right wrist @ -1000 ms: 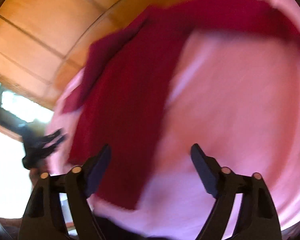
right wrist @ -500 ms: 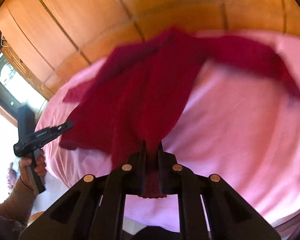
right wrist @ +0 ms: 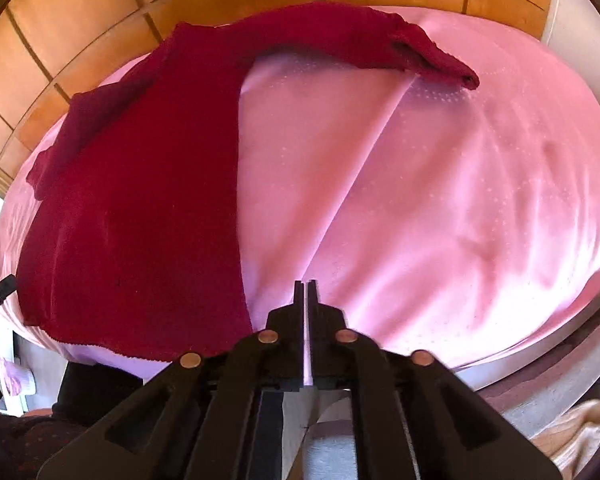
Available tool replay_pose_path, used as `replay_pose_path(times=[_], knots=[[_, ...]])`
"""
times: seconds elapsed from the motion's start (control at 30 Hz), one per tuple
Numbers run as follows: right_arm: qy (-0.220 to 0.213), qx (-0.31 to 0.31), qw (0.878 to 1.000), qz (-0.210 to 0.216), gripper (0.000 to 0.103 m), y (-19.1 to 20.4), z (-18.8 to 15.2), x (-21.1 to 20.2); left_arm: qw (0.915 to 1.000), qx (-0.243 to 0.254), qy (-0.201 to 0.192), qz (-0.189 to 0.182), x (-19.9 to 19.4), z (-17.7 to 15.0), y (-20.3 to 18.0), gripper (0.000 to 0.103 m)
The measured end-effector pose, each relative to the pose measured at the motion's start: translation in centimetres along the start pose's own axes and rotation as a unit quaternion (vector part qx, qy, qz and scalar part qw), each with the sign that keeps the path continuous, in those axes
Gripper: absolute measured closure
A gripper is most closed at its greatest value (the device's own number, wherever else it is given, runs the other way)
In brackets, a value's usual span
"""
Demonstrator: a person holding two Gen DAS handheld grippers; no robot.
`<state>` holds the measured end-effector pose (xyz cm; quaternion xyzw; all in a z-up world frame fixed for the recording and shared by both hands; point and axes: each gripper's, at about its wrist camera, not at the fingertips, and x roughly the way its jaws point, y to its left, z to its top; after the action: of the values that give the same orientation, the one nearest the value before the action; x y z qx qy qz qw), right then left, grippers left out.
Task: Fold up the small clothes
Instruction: 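Lift and shake the sweater out flat with both grippers, then release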
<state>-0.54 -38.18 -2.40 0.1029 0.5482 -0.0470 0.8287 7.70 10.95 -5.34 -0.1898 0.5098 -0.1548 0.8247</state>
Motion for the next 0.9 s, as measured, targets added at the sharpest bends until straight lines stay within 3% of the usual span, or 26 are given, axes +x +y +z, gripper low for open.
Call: replay_pose_path(times=[0.03,0.07,0.17,0.23,0.37,0.5,0.6,0.73,0.83,0.87,0.9], knots=[[-0.009,-0.005,1.0,0.0,0.079,0.6,0.4,-0.3,0.9995,-0.022,-0.02,0.006,-0.9,0.5,1.2,0.048],[-0.022,-0.012,1.0,-0.003,0.055,1.3,1.0,-0.5,0.9986,-0.039,-0.035,0.012,-1.4,1.1,2.1,0.048],[-0.063,-0.05,0.997,0.008,0.049,4.5,2.8,-0.7,0.9922,-0.054,-0.087,0.071,-2.8,4.4,4.1,0.048],[-0.08,-0.069,0.994,0.033,0.036,7.1,4.2,-0.1,0.9863,-0.06,-0.11,0.107,-3.2,6.5,5.4,0.048],[-0.068,-0.109,0.988,0.087,0.031,13.1,5.7,3.1,0.9748,-0.085,-0.142,0.149,-2.6,11.3,8.4,0.048],[-0.04,-0.157,0.982,0.094,0.028,17.8,6.1,8.0,0.9676,-0.117,-0.149,0.166,-2.3,16.0,12.5,0.048],[-0.046,-0.177,0.981,0.059,0.019,18.8,5.7,10.5,0.9625,-0.118,-0.149,0.194,-1.3,20.0,14.5,0.048],[-0.049,-0.173,0.981,0.074,0.003,18.3,5.0,11.2,0.9554,-0.121,-0.135,0.233,1.2,24.2,16.9,0.048],[-0.048,-0.169,0.98,0.088,0.002,17.9,5.2,11.6,0.9568,-0.136,-0.127,0.223,3.1,26.1,18.4,0.048],[-0.049,-0.172,0.98,0.09,0.002,17.9,5.3,11.8,0.9578,-0.136,-0.123,0.222,3.5,26.4,18.8,0.062],[-0.05,-0.174,0.979,0.093,0.002,17.6,5.4,11.4,0.9614,-0.132,-0.112,0.214,4.4,26.9,19.0,0.085]])
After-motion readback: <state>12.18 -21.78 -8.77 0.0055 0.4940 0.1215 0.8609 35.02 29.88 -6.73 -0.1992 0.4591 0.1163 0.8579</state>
